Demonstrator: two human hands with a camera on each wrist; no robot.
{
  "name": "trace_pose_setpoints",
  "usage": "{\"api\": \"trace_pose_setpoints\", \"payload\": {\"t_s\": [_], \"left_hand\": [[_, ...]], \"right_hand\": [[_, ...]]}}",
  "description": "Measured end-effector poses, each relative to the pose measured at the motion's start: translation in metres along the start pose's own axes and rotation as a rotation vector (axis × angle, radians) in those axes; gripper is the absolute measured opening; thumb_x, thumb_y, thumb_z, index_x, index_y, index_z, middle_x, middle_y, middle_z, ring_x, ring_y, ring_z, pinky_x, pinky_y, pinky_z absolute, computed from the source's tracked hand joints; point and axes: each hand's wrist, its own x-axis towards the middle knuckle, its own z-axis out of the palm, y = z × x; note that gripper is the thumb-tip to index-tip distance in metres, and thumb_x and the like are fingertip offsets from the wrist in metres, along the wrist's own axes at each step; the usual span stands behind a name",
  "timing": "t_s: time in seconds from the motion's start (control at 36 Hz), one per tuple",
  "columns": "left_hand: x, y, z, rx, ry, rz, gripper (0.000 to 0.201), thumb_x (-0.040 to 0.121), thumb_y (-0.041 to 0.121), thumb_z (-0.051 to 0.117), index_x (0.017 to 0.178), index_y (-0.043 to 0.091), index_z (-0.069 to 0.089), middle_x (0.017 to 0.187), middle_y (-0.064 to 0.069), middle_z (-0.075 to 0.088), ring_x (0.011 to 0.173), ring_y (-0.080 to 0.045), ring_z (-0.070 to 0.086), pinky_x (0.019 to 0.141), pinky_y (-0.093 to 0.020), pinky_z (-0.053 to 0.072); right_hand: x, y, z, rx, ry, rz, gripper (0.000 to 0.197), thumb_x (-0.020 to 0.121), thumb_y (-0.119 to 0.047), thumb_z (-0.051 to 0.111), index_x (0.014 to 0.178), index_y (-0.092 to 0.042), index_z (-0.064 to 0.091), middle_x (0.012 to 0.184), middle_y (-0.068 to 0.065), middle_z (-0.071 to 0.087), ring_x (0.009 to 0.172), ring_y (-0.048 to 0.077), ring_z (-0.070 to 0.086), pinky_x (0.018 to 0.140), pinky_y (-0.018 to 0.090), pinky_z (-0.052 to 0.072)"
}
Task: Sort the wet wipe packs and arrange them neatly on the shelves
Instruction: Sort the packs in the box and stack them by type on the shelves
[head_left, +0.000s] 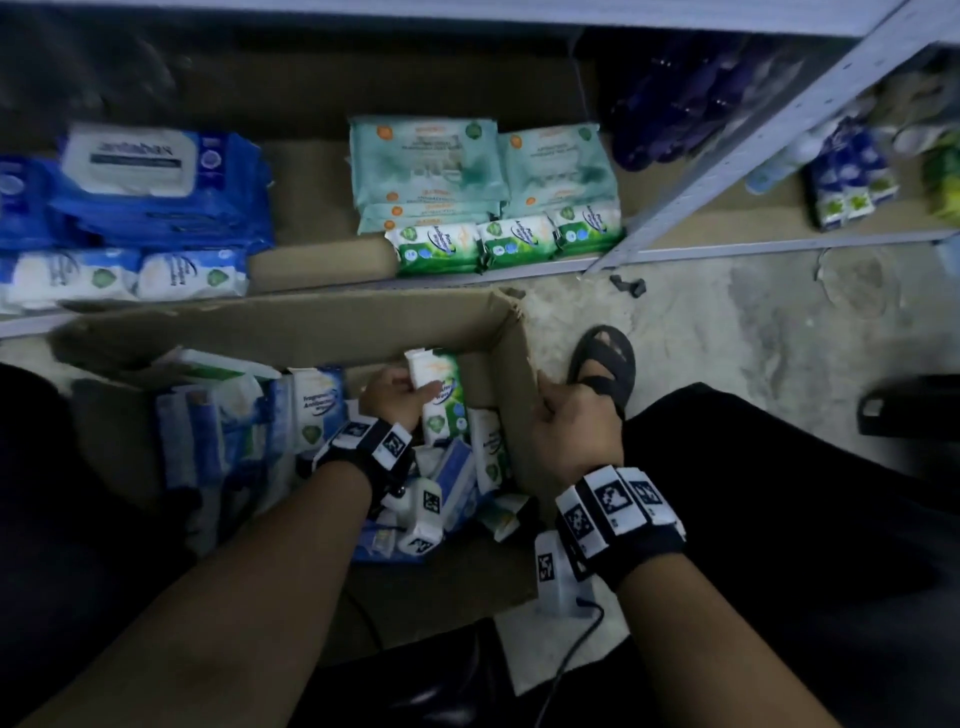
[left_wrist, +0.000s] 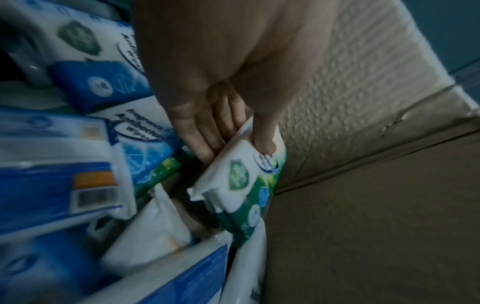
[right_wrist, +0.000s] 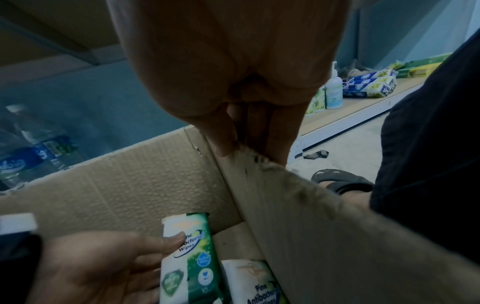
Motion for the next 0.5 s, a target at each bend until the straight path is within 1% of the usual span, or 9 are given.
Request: {"api": "trace_pose_setpoints", "payload": {"t_s": [0.06, 0.11, 0.17, 0.19, 0.28, 0.31, 0.36, 0.42, 0.5], "left_hand": [[0.011, 0.002, 0.005, 0.051, 0.004, 0.029, 0.038, 0.074, 0.020, 0.086, 0.098, 0.003, 0.062, 0.109, -0.016, 0.071, 0.095, -0.030, 0.068, 0.085, -0.047, 0.056], [0.015, 0.002, 0.009, 0.118, -0.021, 0.039, 0.038, 0.077, 0.021, 0.084, 0.105, 0.004, 0.065, 0.111, -0.015, 0.070, 0.097, -0.028, 0.067, 0.085, -0.042, 0.055], [0.017, 0.000, 0.014, 0.168, -0.067, 0.037, 0.041, 0.082, 0.025, 0.080, 0.114, 0.004, 0.067, 0.113, -0.012, 0.070, 0.101, -0.028, 0.066, 0.083, -0.033, 0.051], [0.019, -0.002, 0.016, 0.170, -0.079, 0.026, 0.041, 0.084, 0.026, 0.078, 0.116, 0.004, 0.067, 0.114, -0.013, 0.070, 0.103, -0.029, 0.066, 0.083, -0.031, 0.049], [0.021, -0.006, 0.022, 0.135, -0.071, 0.028, 0.046, 0.083, 0.030, 0.078, 0.120, 0.005, 0.066, 0.116, -0.011, 0.070, 0.105, -0.029, 0.066, 0.088, -0.035, 0.052], [0.023, -0.008, 0.024, 0.143, -0.075, 0.031, 0.049, 0.082, 0.035, 0.079, 0.121, 0.007, 0.067, 0.117, -0.009, 0.070, 0.105, -0.027, 0.066, 0.091, -0.037, 0.053], [0.024, -0.007, 0.030, 0.184, -0.088, 0.061, 0.052, 0.080, 0.040, 0.079, 0.122, 0.010, 0.069, 0.118, -0.007, 0.071, 0.105, -0.024, 0.066, 0.094, -0.038, 0.053], [0.025, -0.004, 0.036, 0.210, -0.067, 0.103, 0.045, 0.081, 0.038, 0.079, 0.114, 0.008, 0.072, 0.116, -0.010, 0.071, 0.106, -0.026, 0.065, 0.093, -0.037, 0.052], [0.023, -0.001, 0.044, 0.193, -0.047, 0.105, 0.038, 0.081, 0.034, 0.079, 0.106, 0.005, 0.075, 0.108, -0.014, 0.073, 0.102, -0.028, 0.065, 0.090, -0.036, 0.051]], "right_hand": [[0.001, 0.001, 0.000, 0.001, 0.012, 0.026, 0.032, 0.099, -0.024, 0.047, 0.124, -0.021, 0.066, 0.106, 0.017, 0.065, 0.100, 0.039, 0.060, 0.075, 0.035, 0.047], [0.002, 0.002, 0.001, 0.012, 0.025, 0.065, 0.032, 0.099, -0.025, 0.046, 0.125, -0.024, 0.066, 0.106, 0.018, 0.065, 0.102, 0.040, 0.059, 0.077, 0.035, 0.047], [0.004, 0.004, 0.003, 0.008, 0.024, 0.097, 0.036, 0.098, -0.026, 0.047, 0.131, -0.032, 0.061, 0.109, 0.017, 0.064, 0.105, 0.040, 0.057, 0.081, 0.036, 0.049], [0.005, 0.005, 0.004, 0.004, 0.019, 0.104, 0.039, 0.096, -0.026, 0.049, 0.132, -0.035, 0.059, 0.111, 0.017, 0.064, 0.106, 0.040, 0.056, 0.082, 0.037, 0.049], [0.007, 0.006, 0.007, 0.010, 0.016, 0.120, 0.040, 0.093, -0.026, 0.052, 0.129, -0.040, 0.060, 0.113, 0.017, 0.063, 0.105, 0.040, 0.058, 0.084, 0.036, 0.050], [0.008, 0.007, 0.007, 0.012, 0.017, 0.126, 0.039, 0.093, -0.025, 0.052, 0.128, -0.040, 0.061, 0.113, 0.018, 0.063, 0.103, 0.040, 0.059, 0.084, 0.036, 0.050], [0.008, 0.008, 0.009, 0.009, 0.024, 0.127, 0.037, 0.094, -0.025, 0.052, 0.126, -0.038, 0.063, 0.112, 0.018, 0.064, 0.101, 0.040, 0.060, 0.084, 0.036, 0.050], [0.008, 0.009, 0.009, 0.006, 0.036, 0.127, 0.038, 0.092, -0.023, 0.054, 0.126, -0.037, 0.064, 0.113, 0.017, 0.064, 0.102, 0.040, 0.060, 0.084, 0.036, 0.050], [0.008, 0.010, 0.008, 0.015, 0.049, 0.119, 0.037, 0.090, -0.020, 0.056, 0.124, -0.033, 0.066, 0.109, 0.017, 0.067, 0.102, 0.039, 0.060, 0.085, 0.038, 0.050]]}}
